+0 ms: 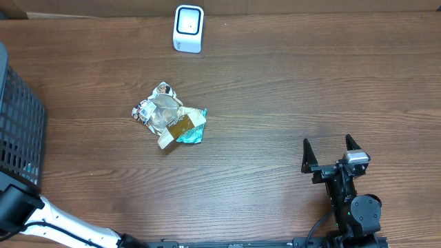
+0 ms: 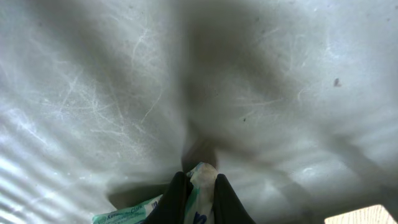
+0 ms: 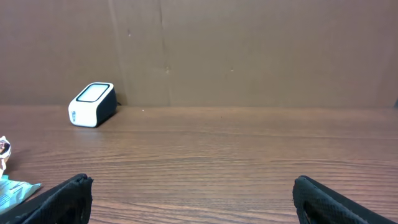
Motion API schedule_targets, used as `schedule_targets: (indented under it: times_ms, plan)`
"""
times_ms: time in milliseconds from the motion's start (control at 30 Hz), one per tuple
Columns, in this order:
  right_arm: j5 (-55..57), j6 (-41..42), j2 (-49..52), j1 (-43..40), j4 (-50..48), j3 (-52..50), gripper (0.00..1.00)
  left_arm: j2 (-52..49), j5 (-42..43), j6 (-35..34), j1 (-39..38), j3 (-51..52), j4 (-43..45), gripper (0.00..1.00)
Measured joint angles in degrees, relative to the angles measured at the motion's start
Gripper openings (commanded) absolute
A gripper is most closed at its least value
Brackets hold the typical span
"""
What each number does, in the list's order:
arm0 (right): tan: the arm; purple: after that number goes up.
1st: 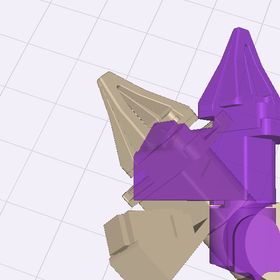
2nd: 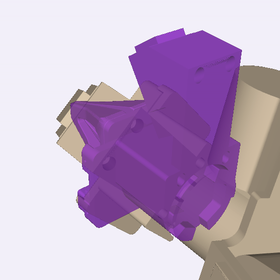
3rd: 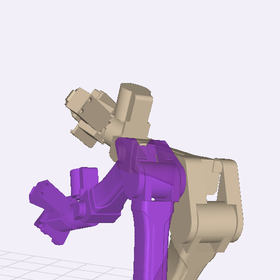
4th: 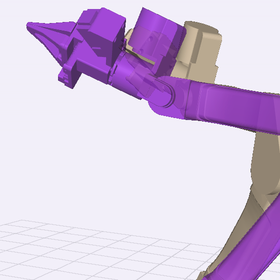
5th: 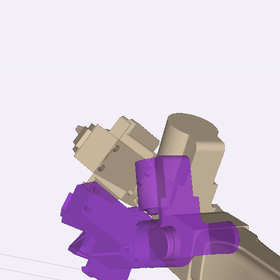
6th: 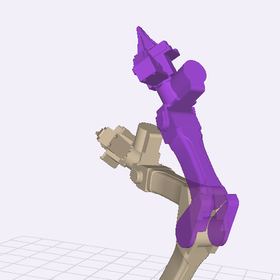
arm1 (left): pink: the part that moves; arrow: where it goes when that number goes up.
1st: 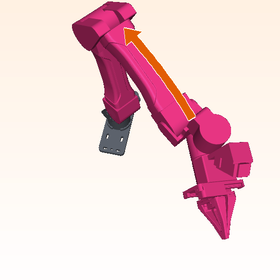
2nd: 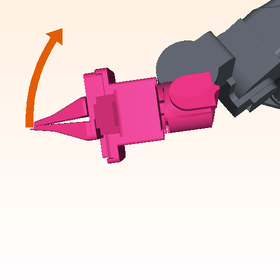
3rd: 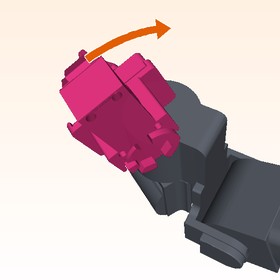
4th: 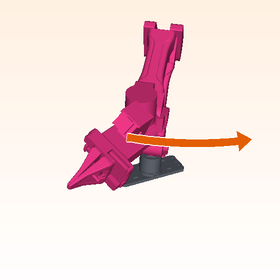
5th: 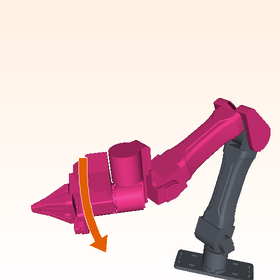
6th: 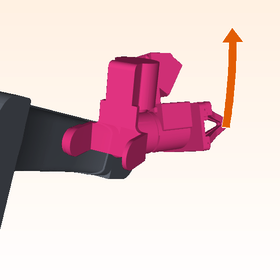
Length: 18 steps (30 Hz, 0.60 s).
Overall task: Scan the item barcode
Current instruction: 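Grasp the small teal Kleenex tissue pack in the basket with the left gripper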
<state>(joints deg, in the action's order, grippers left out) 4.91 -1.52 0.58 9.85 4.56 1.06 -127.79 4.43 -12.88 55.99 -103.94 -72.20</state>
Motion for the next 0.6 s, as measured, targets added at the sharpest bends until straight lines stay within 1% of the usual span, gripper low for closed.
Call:
schedule_targets:
  times_ms: [167, 233, 333, 433, 533, 600]
  plan:
    - [-0.02, 0.00, 0.00, 0.00, 0.00, 0.00, 1.00, 0.00, 0.15, -0.42, 0.00, -1.22, -3.82, 0.04]
    - [0.00, 0.00, 0.00, 0.00, -0.02, 0.00, 1.00, 0.09, 0.83, -0.55, 0.00, -3.48, -5.99, 0.04]
    - [-0.02, 0.02, 0.00, 0.00, -0.02, 0.00, 1.00, 2.25, 1.77, -1.62, 0.00, -9.07, -6.69, 0.04]
    - [-0.02, 0.02, 0.00, 0.00, 0.00, 0.00, 1.00, 8.39, 2.86, -3.17, 0.00, -14.49, -6.01, 0.04]
    - [0.00, 0.00, 0.00, 0.00, -0.02, 0.00, 1.00, 19.21, 5.25, -4.11, -0.17, -20.20, -3.63, 0.04]
    - [-0.02, 0.00, 0.00, 0.00, -0.02, 0.00, 1.00, 25.22, 7.04, -4.37, -0.79, -22.12, -2.71, 0.04]
